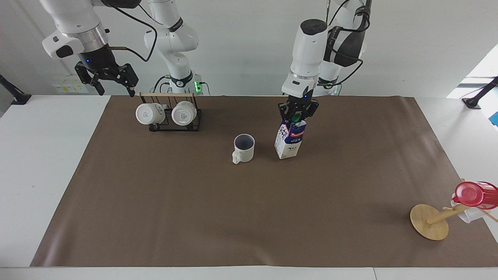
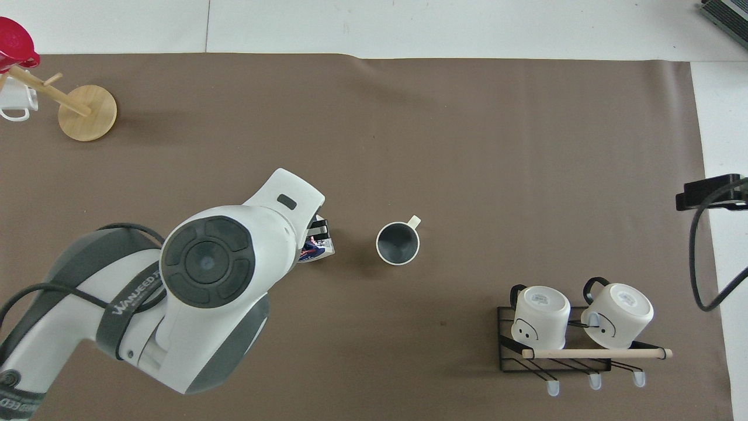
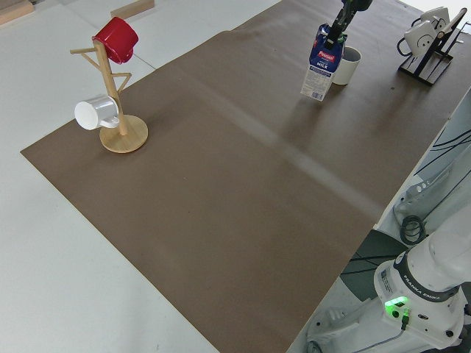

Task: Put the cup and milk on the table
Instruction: 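Carry the milk carton with the left gripper beside the mug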

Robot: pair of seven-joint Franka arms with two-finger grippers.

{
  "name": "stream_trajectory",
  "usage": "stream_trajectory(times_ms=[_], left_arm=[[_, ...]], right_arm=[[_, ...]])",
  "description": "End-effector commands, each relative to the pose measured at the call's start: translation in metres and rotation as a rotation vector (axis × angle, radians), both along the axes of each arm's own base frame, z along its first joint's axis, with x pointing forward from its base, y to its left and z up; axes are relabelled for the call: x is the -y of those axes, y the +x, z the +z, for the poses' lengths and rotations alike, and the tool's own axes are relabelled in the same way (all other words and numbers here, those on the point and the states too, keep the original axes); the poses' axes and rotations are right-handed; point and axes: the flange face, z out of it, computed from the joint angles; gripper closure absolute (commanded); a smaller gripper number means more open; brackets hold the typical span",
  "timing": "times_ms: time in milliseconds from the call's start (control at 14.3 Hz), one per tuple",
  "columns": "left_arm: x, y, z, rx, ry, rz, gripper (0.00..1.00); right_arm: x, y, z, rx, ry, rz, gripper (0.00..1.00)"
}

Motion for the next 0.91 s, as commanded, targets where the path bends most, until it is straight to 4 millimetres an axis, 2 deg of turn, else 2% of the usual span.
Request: stream_trajectory(times_ms=[0,210,350,560,700,840], left_arm=[[0.022,0.010,-0.008,0.023,0.015,-0.005,0.52],[0.022,0.005,-0.023,0.008,0.031,-0.018,0.52],[0.030,-0.003,-0.027,0.011,0.028,-0.040,0.52],[0.029,-0.005,-0.028,0.008,0.041,-0.098,0.51],[0.028,-0.008,-0.030,0.005,0.050,-0.133,0.49],[0.026,-0.010,-0.036,0.004,0.054,-0.147,0.48]], right_arm=[[-0.001,-0.006,0.004,-0.019,0.020,0.030,0.00],[-0.001,-0.007,0.004,-0.021,0.020,0.032,0.00],[-0.001,-0.008,0.004,-0.028,0.021,0.032,0.00],[-0.001,-0.008,0.004,-0.028,0.022,0.032,0.00],[-0.001,-0.008,0.009,-0.010,0.023,0.027,0.00],[0.001,-0.017,0.020,0.007,0.025,0.026,0.00]])
